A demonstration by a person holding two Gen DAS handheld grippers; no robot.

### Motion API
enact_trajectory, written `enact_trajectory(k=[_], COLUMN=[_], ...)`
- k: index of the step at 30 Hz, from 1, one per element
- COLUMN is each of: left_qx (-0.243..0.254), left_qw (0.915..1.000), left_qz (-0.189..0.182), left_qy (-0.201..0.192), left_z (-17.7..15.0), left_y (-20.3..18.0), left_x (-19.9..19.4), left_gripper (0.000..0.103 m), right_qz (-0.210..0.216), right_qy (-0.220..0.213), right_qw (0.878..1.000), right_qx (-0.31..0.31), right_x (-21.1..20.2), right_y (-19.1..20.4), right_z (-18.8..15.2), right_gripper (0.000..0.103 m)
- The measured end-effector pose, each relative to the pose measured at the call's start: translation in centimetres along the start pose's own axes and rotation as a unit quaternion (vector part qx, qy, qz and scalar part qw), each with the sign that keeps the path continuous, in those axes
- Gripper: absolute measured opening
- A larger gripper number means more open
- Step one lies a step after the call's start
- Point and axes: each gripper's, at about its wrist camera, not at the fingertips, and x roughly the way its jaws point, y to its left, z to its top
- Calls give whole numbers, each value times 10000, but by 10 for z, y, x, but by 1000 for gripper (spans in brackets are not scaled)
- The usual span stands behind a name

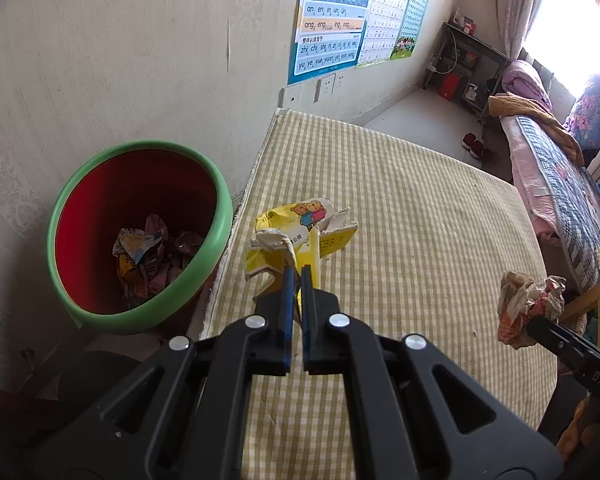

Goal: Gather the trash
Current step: 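Carry the yellow box and crumpled newspaper over the bin with both grippers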

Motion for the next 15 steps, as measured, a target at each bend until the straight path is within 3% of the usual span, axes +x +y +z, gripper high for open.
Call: enact_trajectory(k=[15], left_qx=[-21], left_qw=[9999], left_qz=[98], left_qy=[-95], left_z=[2], left_y=[4], left_x=[-3], left_gripper=[3], right_qz=[61], right_qy=[27], right_qw=[9999], right_qx=[-127], right_x=[4], right_y=[8], right_z=[0], right_gripper=[44])
